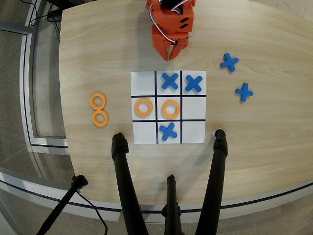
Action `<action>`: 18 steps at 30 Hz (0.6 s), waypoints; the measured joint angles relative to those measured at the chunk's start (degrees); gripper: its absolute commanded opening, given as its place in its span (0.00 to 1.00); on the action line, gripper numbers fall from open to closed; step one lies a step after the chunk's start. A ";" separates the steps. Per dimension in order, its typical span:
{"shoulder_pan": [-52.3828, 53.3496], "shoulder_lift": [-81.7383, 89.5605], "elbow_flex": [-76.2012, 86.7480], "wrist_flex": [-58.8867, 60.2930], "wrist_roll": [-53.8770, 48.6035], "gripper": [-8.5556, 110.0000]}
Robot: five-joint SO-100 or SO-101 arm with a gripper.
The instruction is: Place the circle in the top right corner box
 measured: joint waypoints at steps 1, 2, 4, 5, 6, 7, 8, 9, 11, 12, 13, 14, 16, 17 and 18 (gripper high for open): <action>0.00 0.00 0.00 0.00 0.00 0.12; 0.00 -0.35 -0.18 0.62 -0.09 0.12; -1.41 -0.62 -0.44 1.23 -0.09 0.12; -1.49 -0.62 -0.44 1.23 -0.09 0.12; -1.32 -0.62 -0.44 1.23 -0.09 0.12; -1.05 -0.62 -0.44 1.23 -0.09 0.12; -0.88 -0.62 -0.44 1.23 -0.09 0.12; -0.88 -0.62 -0.44 1.23 -0.09 0.12; -1.05 -0.79 -0.53 1.23 -0.09 0.14; -1.14 -1.23 -0.79 1.23 -0.09 0.15; -1.05 -1.85 -1.41 1.23 -0.09 0.16; -0.97 -2.90 -2.02 1.23 -0.09 0.16; 0.35 -5.80 -4.22 0.26 -0.09 0.17; 1.49 -7.91 -5.89 -0.97 -0.09 0.17; 2.46 -9.93 -7.47 -2.37 -0.09 0.17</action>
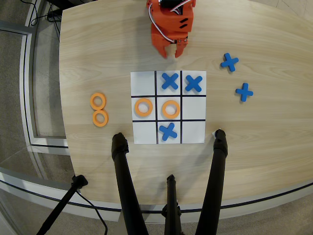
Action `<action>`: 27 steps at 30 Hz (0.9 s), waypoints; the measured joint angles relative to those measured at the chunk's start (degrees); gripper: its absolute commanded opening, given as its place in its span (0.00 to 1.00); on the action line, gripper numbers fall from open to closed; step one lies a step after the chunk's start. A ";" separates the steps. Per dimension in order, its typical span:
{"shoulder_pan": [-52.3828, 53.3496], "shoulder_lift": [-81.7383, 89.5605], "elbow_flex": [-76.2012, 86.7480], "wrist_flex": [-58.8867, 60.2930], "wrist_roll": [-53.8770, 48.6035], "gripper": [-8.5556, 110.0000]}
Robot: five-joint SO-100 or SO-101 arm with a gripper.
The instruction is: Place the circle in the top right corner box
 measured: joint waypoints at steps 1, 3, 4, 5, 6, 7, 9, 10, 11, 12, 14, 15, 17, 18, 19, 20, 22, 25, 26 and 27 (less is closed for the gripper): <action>0.79 -2.29 -1.58 -1.49 0.00 0.17; 2.20 -7.56 -4.57 -5.01 0.00 0.17; 2.99 -10.20 -6.15 -6.59 0.00 0.17; 4.31 -13.10 -7.82 -8.26 0.00 0.17; 5.62 -16.35 -9.58 -10.02 0.00 0.17; 6.86 -19.86 -11.51 -11.95 0.00 0.17; 8.61 -27.51 -15.73 -15.73 0.00 0.17; 9.58 -31.11 -18.11 -17.49 0.00 0.17; 10.99 -34.72 -20.74 -18.98 0.00 0.17; 12.30 -38.67 -23.55 -20.30 0.00 0.17; 14.50 -46.41 -29.44 -22.41 0.00 0.17; 15.73 -50.10 -32.52 -23.12 0.00 0.17; 18.63 -57.30 -38.67 -24.43 0.00 0.17; 19.95 -61.00 -41.75 -25.05 0.00 0.17; 21.01 -64.34 -44.74 -25.58 0.00 0.17; 21.97 -67.68 -47.64 -26.10 0.00 0.17; 23.73 -74.18 -53.17 -26.46 0.00 0.17; 26.72 -82.62 -60.91 -26.63 0.00 0.17; 27.42 -85.25 -63.19 -26.63 0.00 0.17; 27.95 -87.71 -65.39 -26.63 0.00 0.17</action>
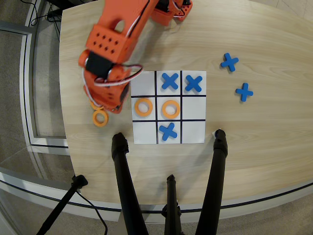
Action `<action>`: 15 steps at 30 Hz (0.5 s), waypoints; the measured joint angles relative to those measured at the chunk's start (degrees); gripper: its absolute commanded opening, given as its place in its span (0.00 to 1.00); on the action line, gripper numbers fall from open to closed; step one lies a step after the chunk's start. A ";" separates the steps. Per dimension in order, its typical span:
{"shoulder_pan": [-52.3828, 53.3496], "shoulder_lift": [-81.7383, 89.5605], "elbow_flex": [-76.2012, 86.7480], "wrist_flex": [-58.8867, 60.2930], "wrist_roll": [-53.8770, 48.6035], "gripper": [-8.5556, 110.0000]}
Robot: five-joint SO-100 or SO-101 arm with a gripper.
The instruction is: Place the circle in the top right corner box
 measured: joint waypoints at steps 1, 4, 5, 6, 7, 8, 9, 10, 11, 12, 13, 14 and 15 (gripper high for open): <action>0.44 -2.46 -2.11 0.00 0.00 0.17; 1.67 -9.23 -8.17 0.00 -0.53 0.17; 2.20 -11.25 -10.20 0.00 -0.53 0.17; 2.81 -13.10 -12.04 0.00 -0.53 0.17; 3.43 -14.85 -13.71 0.00 -0.53 0.17; 3.87 -16.35 -15.12 0.00 -0.70 0.17; 4.13 -17.58 -16.44 0.00 -1.05 0.17; 4.31 -18.63 -17.31 0.00 -1.41 0.18; 4.31 -19.60 -17.93 0.00 -1.67 0.18; 4.31 -20.21 -18.28 0.00 -2.02 0.18; 4.31 -20.65 -18.46 0.09 -2.20 0.18; 4.39 -20.83 -18.46 0.44 -2.37 0.18; 4.57 -21.01 -18.72 1.05 -2.64 0.18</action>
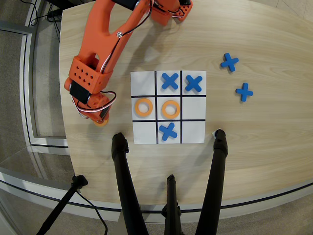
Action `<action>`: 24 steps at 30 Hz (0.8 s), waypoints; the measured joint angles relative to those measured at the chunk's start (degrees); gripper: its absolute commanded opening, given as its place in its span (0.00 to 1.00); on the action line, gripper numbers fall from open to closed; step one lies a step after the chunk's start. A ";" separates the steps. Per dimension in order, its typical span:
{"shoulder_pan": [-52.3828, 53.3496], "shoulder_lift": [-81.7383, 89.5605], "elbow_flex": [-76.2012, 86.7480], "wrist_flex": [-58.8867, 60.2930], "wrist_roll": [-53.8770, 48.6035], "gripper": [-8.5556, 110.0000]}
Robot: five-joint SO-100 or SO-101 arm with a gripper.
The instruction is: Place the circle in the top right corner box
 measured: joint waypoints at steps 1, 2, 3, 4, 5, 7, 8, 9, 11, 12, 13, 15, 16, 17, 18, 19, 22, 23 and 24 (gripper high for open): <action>0.26 -0.18 -0.09 0.79 -0.26 0.18; 0.44 -0.18 -0.09 1.67 -0.44 0.18; 0.62 -0.18 -0.09 2.72 -0.53 0.18; 0.62 -0.18 -0.09 3.78 -0.88 0.18; 0.62 -0.18 -0.09 4.92 -1.23 0.18; 0.44 -0.18 -0.44 7.03 -1.67 0.18; 0.44 -0.18 -0.44 7.56 -1.85 0.18; 0.44 -0.18 -0.44 7.91 -1.85 0.18; 0.53 -0.53 -0.44 8.17 -1.85 0.18; 0.53 -0.79 -0.44 8.17 -1.85 0.18; 0.62 -0.88 -0.44 8.17 -1.85 0.18; 0.53 -1.49 -0.88 8.17 -1.93 0.18; 0.44 -1.76 -1.14 8.17 -2.20 0.18; 0.44 -1.85 -1.58 8.17 -2.20 0.18; 0.44 -2.37 -2.20 8.17 -2.20 0.18; 0.53 -2.99 -2.72 8.17 -2.20 0.18; 1.32 -4.39 -4.13 8.17 -2.46 0.18; 1.58 -5.10 -4.66 8.17 -2.55 0.18; 1.67 -5.63 -5.27 8.17 -2.55 0.18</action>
